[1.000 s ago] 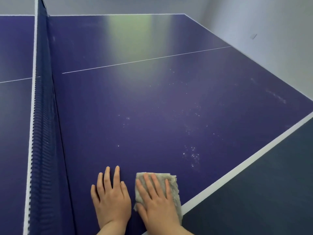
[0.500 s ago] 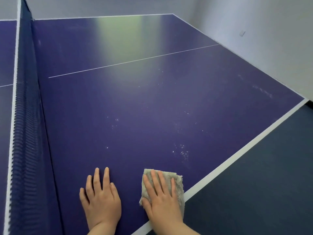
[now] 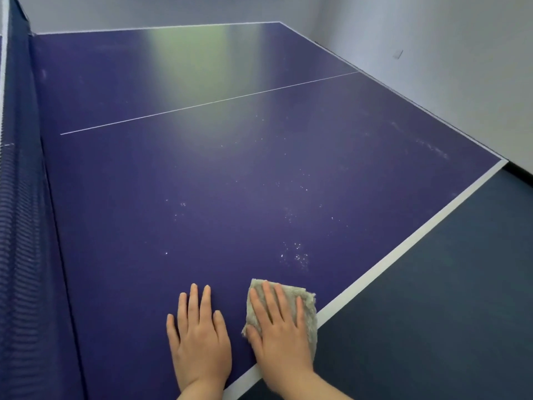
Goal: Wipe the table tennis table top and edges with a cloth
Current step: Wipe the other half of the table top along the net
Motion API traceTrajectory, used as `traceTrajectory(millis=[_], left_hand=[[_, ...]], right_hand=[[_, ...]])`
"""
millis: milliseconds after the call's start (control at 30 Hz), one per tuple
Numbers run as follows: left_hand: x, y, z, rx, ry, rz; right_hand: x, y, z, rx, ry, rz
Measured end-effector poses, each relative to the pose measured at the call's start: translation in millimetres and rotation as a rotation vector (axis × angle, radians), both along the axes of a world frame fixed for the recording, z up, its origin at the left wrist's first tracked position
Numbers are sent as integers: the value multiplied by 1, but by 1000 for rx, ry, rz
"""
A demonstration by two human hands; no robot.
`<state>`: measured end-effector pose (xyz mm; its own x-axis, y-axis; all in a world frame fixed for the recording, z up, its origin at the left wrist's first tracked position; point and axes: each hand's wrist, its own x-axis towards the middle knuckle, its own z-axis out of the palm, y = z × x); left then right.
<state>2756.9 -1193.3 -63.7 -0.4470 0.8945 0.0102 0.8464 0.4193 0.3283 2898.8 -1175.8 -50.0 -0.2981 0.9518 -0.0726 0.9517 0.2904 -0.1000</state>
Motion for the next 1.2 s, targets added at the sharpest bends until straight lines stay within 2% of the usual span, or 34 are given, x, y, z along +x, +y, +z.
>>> traceTrajectory(millis=[100, 200, 300, 400, 500, 567, 600, 733, 800, 833, 867, 933, 1000, 1033, 1100, 1200], left_hand=[[0, -1, -2, -47, 33, -18], [-1, -3, -4, -37, 45, -11], [-1, -2, -2, -32, 47, 1], [1, -3, 0, -39, 39, 5], [3, -4, 0, -41, 40, 3], [3, -3, 0, -41, 40, 10], [3, -2, 0, -41, 40, 10], [4, -1, -1, -39, 56, -3], [3, -1, -1, -40, 72, 3], [3, -1, -2, -35, 71, 9], [4, 0, -2, -33, 69, 14], [5, -1, -2, -40, 76, 16], [7, -2, -1, -42, 78, 15], [6, -2, -1, -38, 81, 15], [5, -1, -1, -40, 100, 9], [6, 0, 0, -40, 106, 8]], right_hand=[[-16, -4, 0, -75, -16, 157], [-24, 18, -3, -66, -16, 301], [-16, 50, 1, -121, -31, 315], [17, 69, 6, -158, -34, 32], [59, 51, -6, -25, -41, -352], [59, 24, -9, 50, 2, -408], [49, 11, -10, 62, 29, -347], [-4, 5, -4, -9, 61, 162], [-5, 38, -3, -21, 42, 283], [5, 56, -2, -30, 26, 271], [20, 73, -2, -59, -5, 196], [64, 91, -7, -74, -93, -148], [101, 80, -7, -24, -40, -440], [106, 66, -7, 7, -1, -481], [90, 28, -8, 42, 37, -392], [37, 0, -5, -15, 71, -47]])
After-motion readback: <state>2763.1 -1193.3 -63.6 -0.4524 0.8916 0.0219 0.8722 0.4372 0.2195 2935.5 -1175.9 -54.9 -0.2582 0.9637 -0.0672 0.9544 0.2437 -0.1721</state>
